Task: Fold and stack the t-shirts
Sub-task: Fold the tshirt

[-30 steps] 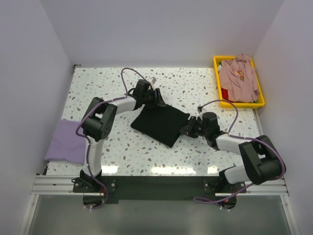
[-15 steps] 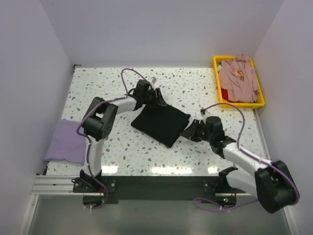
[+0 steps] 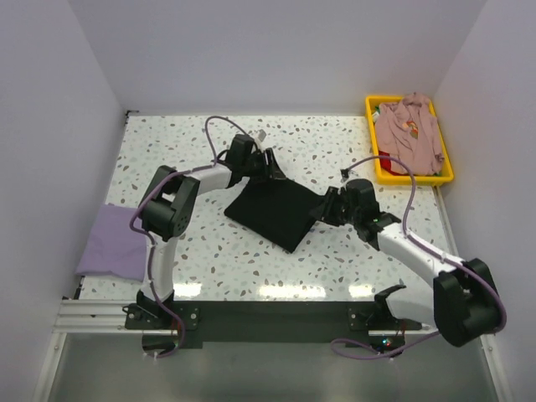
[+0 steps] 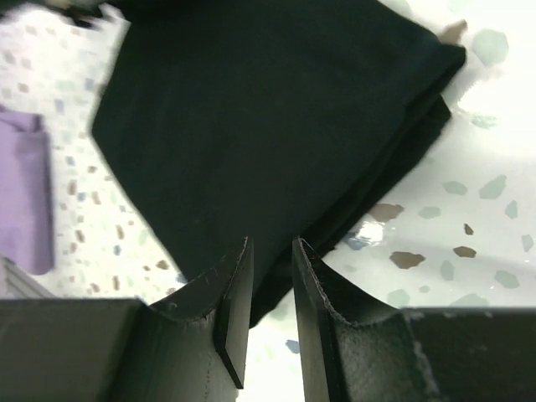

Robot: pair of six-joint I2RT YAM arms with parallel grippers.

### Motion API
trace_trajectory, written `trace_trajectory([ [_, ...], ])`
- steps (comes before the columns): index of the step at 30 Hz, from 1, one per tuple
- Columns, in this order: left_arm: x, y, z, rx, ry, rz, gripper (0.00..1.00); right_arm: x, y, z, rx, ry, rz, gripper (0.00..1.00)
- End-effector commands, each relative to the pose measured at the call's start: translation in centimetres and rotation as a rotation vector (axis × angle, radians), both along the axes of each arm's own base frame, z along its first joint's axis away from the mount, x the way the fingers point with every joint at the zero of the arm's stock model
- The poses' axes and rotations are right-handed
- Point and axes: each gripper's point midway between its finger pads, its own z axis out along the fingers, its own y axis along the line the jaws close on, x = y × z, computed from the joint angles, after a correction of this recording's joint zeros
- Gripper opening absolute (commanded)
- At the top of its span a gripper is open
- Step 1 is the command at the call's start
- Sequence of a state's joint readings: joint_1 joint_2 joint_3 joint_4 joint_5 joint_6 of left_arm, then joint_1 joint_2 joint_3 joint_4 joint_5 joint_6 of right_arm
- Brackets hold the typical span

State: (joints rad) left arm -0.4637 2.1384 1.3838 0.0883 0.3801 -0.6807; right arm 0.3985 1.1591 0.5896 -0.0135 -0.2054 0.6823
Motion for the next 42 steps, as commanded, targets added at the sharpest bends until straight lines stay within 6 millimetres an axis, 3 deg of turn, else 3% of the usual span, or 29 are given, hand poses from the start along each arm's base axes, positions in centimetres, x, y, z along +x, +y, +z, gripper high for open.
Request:
trace_trajectory([
  [1, 1.9, -0.2, 7.1, -0.100, -0.132, 0.002, 0.56, 2.0, 0.2, -0.4, -0.044, -0.019, -0.008, 0.29],
  [6, 0.8, 0.2, 8.9, -0.110, -0.149, -0.002, 0.57, 2.9, -0.8, -4.7, -0.137, 0.090, -0.055, 0.27],
  [8, -0.1, 0.7, 8.5, -0.093, -0.135, 0.003, 0.56, 2.3, -1.3, -5.9, -0.163, 0.132, -0.072, 0.23],
  [10, -0.9, 1.1, 9.6, -0.100, -0.152, 0.008, 0.56, 2.2, -1.8, -6.5, -0.173, 0.152, -0.091, 0.22],
  [11, -2.0, 1.3, 8.5, -0.096, -0.123, 0.007, 0.54, 2.0, -1.9, -6.8, -0.180, 0.165, -0.092, 0.22],
  [12, -2.5, 1.4, 9.5, -0.107, -0.143, 0.005, 0.54, 2.0, -2.0, -6.9, -0.185, 0.170, -0.097, 0.22],
  [13, -3.6, 1.9, 8.3, -0.091, -0.116, 0.007, 0.53, 2.0, -2.1, -7.1, -0.193, 0.175, -0.097, 0.22],
  [15, -5.0, 2.0, 8.9, -0.098, -0.127, 0.008, 0.49, 2.1, -2.1, -7.1, -0.194, 0.180, -0.100, 0.22],
  [16, -6.3, 2.4, 7.5, -0.084, -0.097, 0.007, 0.47, 2.1, -2.1, -7.3, -0.198, 0.185, -0.101, 0.21],
  [18, -7.7, 2.3, 7.7, -0.095, -0.107, 0.002, 0.44, 2.1, -2.1, -7.5, -0.200, 0.190, -0.097, 0.20],
  [25, -12.3, 1.7, 2.9, -0.031, -0.023, -0.057, 0.38, 2.0, -2.1, -7.6, -0.197, 0.195, -0.099, 0.19],
  [28, -13.5, 1.9, 0.8, 0.010, 0.016, -0.049, 0.35, 1.9, -2.1, -7.1, -0.197, 0.192, -0.098, 0.19],
  [35, -14.6, 1.8, -0.9, 0.034, 0.041, -0.048, 0.35, 1.5, -1.0, -1.6, -0.136, 0.091, -0.058, 0.22],
  [37, -14.8, 1.8, -1.1, 0.035, 0.044, -0.045, 0.35, 1.1, 0.3, 0.3, -0.126, 0.042, -0.033, 0.23],
  [42, -14.8, 1.8, -0.9, 0.029, 0.040, -0.037, 0.36, -0.5, 5.3, 1.3, -0.121, -0.005, 0.081, 0.25],
])
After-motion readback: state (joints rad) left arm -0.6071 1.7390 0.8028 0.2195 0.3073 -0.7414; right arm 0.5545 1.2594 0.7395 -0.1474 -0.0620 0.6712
